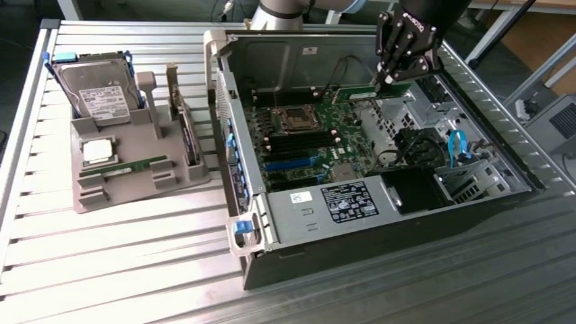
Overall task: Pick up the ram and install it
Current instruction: 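Insert the ram into the slot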
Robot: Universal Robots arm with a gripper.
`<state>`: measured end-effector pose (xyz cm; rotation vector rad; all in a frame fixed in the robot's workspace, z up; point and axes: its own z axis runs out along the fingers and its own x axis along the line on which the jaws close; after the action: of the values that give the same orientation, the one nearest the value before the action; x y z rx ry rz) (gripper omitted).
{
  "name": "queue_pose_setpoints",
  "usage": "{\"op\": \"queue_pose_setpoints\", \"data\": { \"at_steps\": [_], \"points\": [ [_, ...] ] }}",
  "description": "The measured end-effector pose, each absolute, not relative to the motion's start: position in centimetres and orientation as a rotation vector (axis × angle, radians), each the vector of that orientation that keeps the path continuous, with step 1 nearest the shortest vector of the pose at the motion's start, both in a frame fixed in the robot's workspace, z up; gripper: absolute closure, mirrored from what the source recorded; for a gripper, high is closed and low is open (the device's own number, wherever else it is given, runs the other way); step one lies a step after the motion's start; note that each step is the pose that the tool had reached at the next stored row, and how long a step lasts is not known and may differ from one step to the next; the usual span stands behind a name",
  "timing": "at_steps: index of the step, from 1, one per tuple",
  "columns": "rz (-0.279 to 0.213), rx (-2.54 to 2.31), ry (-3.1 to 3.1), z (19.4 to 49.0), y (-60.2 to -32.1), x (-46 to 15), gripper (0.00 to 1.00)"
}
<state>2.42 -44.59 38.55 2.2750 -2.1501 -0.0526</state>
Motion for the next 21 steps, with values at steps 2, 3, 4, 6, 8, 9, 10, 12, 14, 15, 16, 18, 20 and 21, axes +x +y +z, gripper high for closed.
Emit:
{"op": "queue_pose_setpoints", "data": {
  "at_steps": [2, 3, 4, 6, 8, 9, 10, 12, 14, 15, 16, 18, 20, 21],
  "points": [
    [-0.053, 2.275, -2.15, 38.45, -44.46, 2.42, 0.89],
    [-0.053, 2.275, -2.15, 38.4, -44.4, 2.42, 0.89],
    [-0.053, 2.275, -2.15, 38.36, -44.34, 2.42, 0.89],
    [-0.053, 2.275, -2.15, 38.31, -44.27, 2.41, 0.89],
    [-0.053, 2.275, -2.15, 38.24, -44.21, 2.39, 0.89],
    [-0.053, 2.275, -2.15, 38.23, -44.2, 2.39, 0.89],
    [-0.053, 2.275, -2.15, 38.22, -44.19, 2.39, 0.89],
    [-0.053, 2.275, -2.15, 38.17, -44.16, 2.37, 0.89],
    [-0.053, 2.275, -2.15, 38.12, -44.13, 2.36, 0.89],
    [-0.053, 2.275, -2.15, 38.09, -44.12, 2.36, 0.89],
    [-0.053, 2.275, -2.15, 38.06, -44.1, 2.35, 0.89],
    [-0.053, 2.275, -2.15, 38.03, -44.08, 2.34, 0.89],
    [-0.053, 2.275, -2.15, 37.99, -44.06, 2.33, 0.89],
    [-0.053, 2.275, -2.15, 37.95, -44.04, 2.32, 0.89]
  ]
}}
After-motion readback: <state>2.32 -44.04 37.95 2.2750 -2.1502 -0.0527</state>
